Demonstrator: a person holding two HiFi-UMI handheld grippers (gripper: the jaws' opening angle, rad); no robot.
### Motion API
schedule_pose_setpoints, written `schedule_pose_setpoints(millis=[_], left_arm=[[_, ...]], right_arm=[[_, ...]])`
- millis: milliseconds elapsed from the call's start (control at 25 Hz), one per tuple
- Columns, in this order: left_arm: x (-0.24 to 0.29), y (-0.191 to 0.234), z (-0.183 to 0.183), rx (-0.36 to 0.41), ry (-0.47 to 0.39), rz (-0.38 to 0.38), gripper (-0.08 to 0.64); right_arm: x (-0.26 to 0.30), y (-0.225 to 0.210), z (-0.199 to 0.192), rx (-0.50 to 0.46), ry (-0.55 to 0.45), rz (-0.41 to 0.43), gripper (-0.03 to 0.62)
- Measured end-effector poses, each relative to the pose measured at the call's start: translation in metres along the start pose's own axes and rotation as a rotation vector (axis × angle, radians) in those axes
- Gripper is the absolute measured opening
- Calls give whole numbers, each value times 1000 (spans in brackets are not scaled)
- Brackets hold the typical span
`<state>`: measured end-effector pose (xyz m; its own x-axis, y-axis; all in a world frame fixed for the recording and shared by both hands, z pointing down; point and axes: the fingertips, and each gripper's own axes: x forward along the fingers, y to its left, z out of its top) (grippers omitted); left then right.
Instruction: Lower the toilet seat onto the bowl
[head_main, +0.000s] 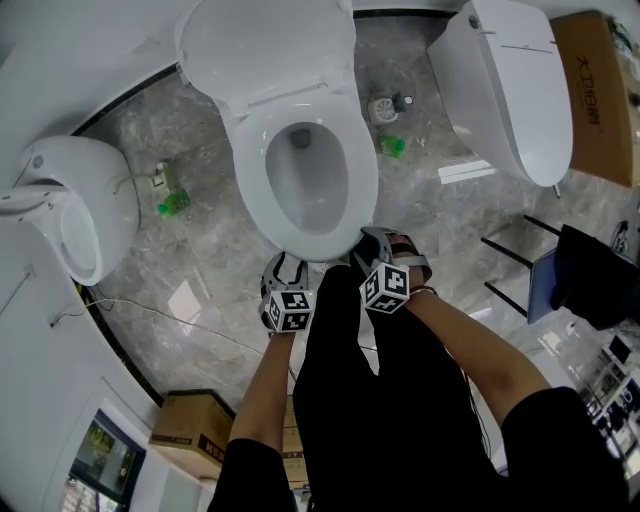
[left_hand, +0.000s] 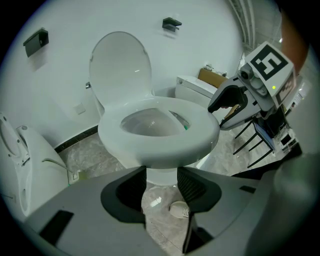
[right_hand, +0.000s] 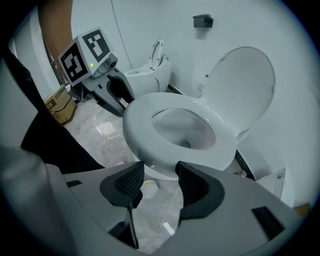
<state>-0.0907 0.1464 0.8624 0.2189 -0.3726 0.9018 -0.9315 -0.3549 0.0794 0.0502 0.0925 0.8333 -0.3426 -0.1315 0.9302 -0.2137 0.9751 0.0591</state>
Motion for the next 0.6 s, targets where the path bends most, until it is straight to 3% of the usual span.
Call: schedule_pose_setpoints(millis=[400, 600], left_arm=[[22, -4, -20, -53, 39, -26, 180], [31, -8, -27, -63, 47, 2, 162]], right_arm=[[21, 9, -9, 27, 21, -2, 224], [29, 13, -15, 53, 12, 7, 224]])
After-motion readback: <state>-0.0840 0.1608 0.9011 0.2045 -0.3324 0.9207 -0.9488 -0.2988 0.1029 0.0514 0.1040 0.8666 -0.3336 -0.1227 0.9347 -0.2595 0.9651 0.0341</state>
